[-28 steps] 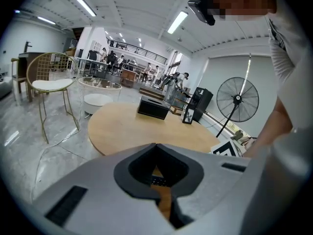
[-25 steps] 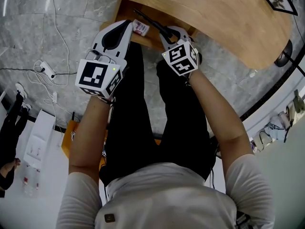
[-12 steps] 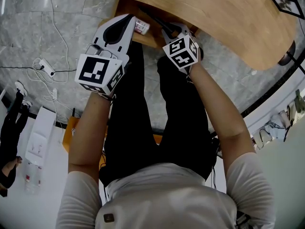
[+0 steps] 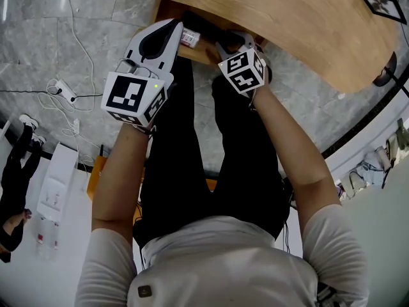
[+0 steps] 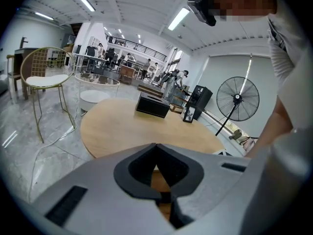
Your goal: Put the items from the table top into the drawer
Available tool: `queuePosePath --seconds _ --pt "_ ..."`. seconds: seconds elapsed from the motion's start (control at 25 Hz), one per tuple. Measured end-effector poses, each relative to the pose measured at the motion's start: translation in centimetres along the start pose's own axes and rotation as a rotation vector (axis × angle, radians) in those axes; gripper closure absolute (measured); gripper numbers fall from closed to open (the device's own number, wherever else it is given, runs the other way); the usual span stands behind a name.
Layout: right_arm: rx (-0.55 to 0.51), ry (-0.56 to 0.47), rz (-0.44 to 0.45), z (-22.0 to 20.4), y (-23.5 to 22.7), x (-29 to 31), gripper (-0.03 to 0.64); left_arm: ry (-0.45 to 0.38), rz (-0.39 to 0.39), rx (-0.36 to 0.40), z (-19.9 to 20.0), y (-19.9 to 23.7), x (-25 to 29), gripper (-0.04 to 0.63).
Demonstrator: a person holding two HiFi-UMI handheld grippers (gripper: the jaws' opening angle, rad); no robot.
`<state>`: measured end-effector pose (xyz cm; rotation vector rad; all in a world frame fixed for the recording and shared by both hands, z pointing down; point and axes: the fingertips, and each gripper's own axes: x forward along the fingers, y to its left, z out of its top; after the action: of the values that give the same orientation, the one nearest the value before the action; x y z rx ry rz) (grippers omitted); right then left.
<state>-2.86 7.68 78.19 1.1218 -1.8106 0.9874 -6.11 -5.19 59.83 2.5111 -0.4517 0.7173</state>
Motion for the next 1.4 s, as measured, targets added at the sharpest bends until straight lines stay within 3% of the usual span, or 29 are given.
queuePosePath --seconds 0.28,0.52,0.92,1.08,1.4 --pt "0.036 -0.072 -0.027 2.7 0.3 -5.4 0.445 -0.013 -0.020 0.042 4.0 -1.6 -1.6 0.586" --pt "0.065 -0.180 -0.082 7.0 -0.6 -14.0 0.480 -0.048 -0.043 0.089 10.4 -4.6 -3.6 0.586" --pt "0.082 -0.477 -0.252 16.7 -3.2 -35.2 0.557 -0.170 -0.093 0.207 25.6 -11.6 -9.6 0.586" --pt "0.058 -0.585 -0.311 20.1 -3.3 -44.2 0.571 -0.220 -0.146 0.293 31.3 -15.9 -12.6 0.586" --pt "-0.002 -0.755 -0.398 23.6 -1.6 -59.3 0.587 -0.314 -0.231 0.406 39.7 -24.8 -17.9 0.586"
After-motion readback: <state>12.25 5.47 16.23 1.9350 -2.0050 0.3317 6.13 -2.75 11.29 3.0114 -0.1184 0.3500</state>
